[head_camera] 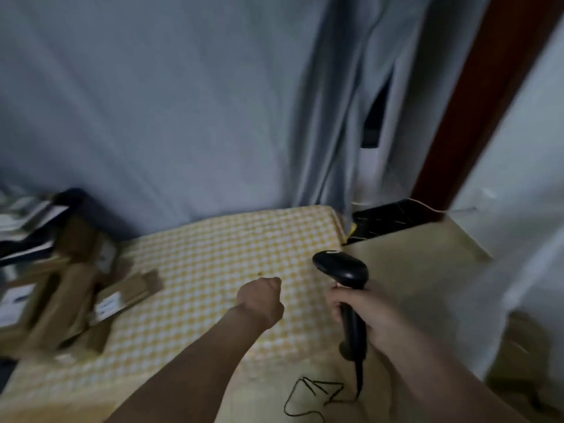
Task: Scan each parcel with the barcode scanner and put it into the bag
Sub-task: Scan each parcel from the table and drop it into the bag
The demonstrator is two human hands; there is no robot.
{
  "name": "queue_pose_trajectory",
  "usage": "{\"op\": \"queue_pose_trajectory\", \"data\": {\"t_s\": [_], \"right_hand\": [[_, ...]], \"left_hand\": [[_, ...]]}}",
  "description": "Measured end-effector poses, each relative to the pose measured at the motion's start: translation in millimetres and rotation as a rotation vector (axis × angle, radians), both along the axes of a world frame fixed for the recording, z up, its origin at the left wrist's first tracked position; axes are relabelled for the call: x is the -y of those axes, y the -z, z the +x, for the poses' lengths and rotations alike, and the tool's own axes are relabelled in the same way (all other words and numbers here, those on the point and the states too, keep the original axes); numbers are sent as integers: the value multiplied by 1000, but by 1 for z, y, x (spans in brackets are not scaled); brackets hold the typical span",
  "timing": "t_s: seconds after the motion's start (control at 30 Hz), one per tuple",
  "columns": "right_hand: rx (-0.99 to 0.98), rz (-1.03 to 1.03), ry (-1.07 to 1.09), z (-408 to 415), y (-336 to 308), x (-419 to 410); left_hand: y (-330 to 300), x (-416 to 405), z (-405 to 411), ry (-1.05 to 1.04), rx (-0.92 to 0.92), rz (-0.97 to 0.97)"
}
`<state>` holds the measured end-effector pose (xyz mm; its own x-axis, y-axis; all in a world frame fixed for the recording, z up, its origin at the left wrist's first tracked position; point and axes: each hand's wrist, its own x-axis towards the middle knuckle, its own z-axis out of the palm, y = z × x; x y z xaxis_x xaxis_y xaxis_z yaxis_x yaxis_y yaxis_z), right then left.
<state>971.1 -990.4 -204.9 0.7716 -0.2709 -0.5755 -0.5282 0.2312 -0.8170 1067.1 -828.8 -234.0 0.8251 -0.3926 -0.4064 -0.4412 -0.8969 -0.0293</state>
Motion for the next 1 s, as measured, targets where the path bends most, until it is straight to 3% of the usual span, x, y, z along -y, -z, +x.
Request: {"op": "queue_pose_trajectory", "data": {"t_s": [0.27, 0.47, 0.63, 1.0], "right_hand": [[61, -46, -340, 54, -27, -240], [119, -41, -494, 69, -32, -382], [143, -64, -606, 79, -37, -459], [47, -27, -746, 116, 2, -558]], "left_hand": [[-26, -284, -16, -460, 96, -45], [-46, -438, -61, -725, 115, -114], [-47, -517, -92, -892, 112, -169], [-10, -599, -95, -1050, 70, -270]]}}
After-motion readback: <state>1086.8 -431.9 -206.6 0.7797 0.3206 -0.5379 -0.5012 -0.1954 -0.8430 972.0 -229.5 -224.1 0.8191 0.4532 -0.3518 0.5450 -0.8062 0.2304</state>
